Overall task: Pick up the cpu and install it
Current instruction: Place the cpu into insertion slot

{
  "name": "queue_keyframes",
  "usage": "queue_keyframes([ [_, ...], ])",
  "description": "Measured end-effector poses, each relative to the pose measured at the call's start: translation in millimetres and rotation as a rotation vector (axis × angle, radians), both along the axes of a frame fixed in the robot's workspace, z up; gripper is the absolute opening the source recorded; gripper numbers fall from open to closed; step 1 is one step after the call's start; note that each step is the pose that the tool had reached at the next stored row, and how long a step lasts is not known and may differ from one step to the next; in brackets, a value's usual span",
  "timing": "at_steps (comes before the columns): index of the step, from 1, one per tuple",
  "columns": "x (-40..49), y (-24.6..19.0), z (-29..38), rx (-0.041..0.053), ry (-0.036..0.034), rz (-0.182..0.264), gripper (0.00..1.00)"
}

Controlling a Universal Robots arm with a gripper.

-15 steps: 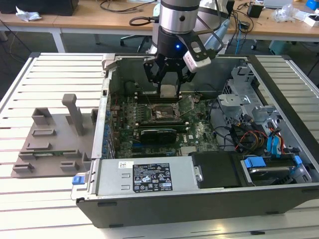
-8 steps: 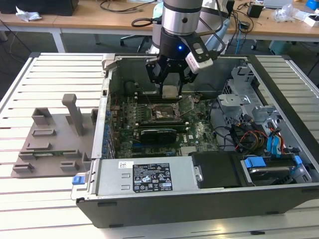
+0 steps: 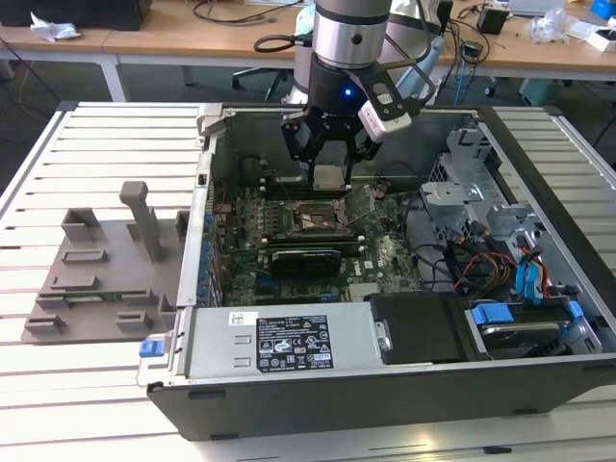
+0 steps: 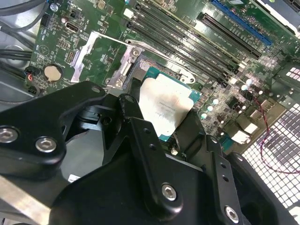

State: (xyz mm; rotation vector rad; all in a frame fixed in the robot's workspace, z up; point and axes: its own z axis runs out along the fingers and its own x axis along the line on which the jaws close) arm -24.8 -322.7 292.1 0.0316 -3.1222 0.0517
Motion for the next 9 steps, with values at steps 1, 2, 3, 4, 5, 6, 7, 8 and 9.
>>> queue_keyframes([
  [1,0.0,0.0,0.0,-0.0001,0.0001,-0.001,0.55],
  [2,0.0,0.0,0.0,-0.0001,0.0000,-0.009,0.55],
  [3,0.0,0.0,0.0,-0.0003,0.0001,-0.022,0.55],
  [4,0.0,0.0,0.0,-0.0005,0.0001,-0.032,0.55],
  [5,0.0,0.0,0.0,-0.0007,0.0001,-0.043,0.55],
  [6,0.0,0.0,0.0,-0.0013,0.0001,-0.076,0.55],
  [7,0.0,0.0,-0.1,-0.0015,0.0000,-0.100,0.55],
  [8,0.0,0.0,-0.1,-0.0018,0.0000,-0.121,0.55],
  [9,0.0,0.0,-0.1,-0.0021,0.0000,-0.134,0.55],
])
